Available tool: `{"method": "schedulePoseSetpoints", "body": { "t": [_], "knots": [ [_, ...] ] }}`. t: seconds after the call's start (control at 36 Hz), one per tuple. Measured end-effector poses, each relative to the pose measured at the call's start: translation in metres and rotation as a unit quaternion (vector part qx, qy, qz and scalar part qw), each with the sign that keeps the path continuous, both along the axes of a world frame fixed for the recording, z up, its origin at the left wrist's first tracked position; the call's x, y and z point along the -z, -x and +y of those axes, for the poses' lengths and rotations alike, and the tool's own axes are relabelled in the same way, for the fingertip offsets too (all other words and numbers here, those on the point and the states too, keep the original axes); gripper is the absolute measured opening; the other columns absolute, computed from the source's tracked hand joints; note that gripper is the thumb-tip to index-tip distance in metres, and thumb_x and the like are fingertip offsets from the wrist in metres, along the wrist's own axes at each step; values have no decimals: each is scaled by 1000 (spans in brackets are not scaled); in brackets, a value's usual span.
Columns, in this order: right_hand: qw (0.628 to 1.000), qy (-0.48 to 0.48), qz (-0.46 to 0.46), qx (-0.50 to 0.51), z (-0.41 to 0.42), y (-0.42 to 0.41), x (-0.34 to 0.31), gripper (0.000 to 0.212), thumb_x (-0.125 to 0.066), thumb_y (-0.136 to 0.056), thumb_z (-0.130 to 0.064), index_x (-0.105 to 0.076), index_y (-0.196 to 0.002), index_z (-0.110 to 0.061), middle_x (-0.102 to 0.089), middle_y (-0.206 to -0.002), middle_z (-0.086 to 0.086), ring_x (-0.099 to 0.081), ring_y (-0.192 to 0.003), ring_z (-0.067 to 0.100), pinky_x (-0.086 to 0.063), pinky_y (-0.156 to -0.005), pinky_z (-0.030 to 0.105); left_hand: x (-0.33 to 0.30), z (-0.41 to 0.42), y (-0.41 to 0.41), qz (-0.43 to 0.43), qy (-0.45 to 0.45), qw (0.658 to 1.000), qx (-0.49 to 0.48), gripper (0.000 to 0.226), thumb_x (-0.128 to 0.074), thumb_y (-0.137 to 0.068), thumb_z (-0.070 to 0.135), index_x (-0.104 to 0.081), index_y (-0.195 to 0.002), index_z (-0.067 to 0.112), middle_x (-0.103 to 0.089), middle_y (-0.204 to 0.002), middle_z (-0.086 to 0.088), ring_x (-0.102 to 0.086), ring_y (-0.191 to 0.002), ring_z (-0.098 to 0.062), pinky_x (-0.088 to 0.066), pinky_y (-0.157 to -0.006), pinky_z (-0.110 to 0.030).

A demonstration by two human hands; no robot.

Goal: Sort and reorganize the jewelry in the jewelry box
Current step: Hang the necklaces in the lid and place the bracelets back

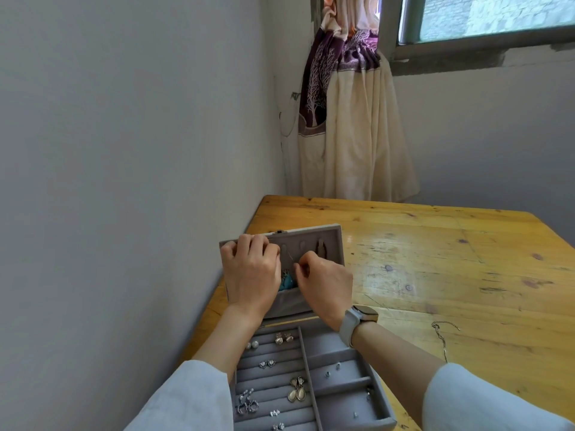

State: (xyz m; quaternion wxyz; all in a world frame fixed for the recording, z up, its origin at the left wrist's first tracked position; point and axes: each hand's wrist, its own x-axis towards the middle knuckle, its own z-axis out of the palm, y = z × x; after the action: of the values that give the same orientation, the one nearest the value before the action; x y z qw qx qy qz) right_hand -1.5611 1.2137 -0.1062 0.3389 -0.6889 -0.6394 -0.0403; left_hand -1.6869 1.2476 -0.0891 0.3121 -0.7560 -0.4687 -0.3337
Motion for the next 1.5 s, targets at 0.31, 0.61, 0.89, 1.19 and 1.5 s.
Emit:
{"method": "schedulePoseSetpoints", "body": {
  "t": [0.31,0.61,0.89,1.19,1.5],
  "knots": [
    [997,-33,-25,-69,-17,-5,24,6,-64,-77,-16,-65,-71,-12,-55,-73,3,-56,-69,22,-33,-43,23,20,-27,12,51,63,996,31,17,-68,-70,18,-71,-87,19,-59,-119,-8,-41,-117,-26,-28,-91,-44],
    [991,3,62,-116,-82,-50,26,20,-52,-87,-6,-64,-103,-7,-59,-99,8,-55,-89,22,-50,-71,32,25,-77,-4,-26,138,988,63,29,-68,-72,14,-68,-101,14,-57,-123,-11,-41,-121,-27,-28,-99,-47],
    [996,41,80,14,-180,-153,37,17,-55,-84,-3,-67,-95,-8,-64,-87,4,-56,-86,20,-39,-73,24,47,-158,-123,-64,328,921,201,36,-64,-78,16,-61,-114,12,-57,-122,-10,-50,-117,-28,-40,-96,-45],
    [964,109,116,213,-245,-276,58,24,-47,-90,-10,-61,-109,-7,-62,-109,11,-55,-100,26,-44,-82,33,83,-210,-257,68,474,831,282,46,-34,-97,30,-30,-142,18,-21,-152,-6,-11,-142,-23,-9,-114,-39],
    [926,256,100,259,-210,-333,69,45,-54,-87,-38,-51,-118,-7,-46,-124,14,-39,-119,32,-36,-97,40,112,-204,-271,108,461,851,227,53,-19,-97,44,-16,-146,26,-7,-156,0,1,-143,-18,5,-114,-37]
  ]
}}
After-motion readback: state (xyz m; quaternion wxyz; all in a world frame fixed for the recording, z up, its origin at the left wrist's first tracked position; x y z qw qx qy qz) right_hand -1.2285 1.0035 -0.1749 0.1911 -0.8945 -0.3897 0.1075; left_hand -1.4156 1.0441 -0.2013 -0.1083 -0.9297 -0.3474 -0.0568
